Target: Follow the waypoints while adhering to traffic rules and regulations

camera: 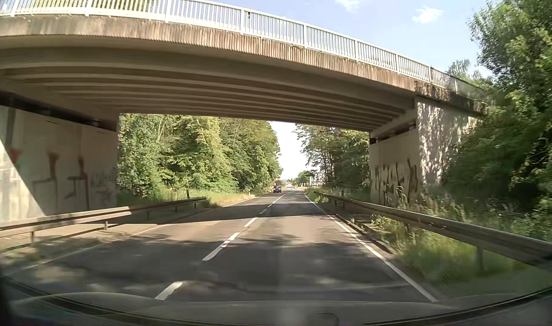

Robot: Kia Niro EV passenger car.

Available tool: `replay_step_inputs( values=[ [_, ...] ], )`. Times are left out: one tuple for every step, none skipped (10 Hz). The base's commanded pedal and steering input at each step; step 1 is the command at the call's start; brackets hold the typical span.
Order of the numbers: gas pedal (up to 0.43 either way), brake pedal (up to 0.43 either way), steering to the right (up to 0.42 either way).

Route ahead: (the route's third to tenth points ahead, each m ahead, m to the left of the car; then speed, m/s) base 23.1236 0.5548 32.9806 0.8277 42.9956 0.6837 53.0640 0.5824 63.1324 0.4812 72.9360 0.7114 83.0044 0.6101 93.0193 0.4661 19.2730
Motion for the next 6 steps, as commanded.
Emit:
replay_step_inputs(
  values=[
    [0.02, 0.03, 0.0],
    [0.02, 0.03, 0.001],
    [0.02, 0.03, 0.001],
    [0.02, 0.03, 0.001],
    [0.02, 0.03, 0.002],
    [0.02, 0.03, 0.002]
  ],
)
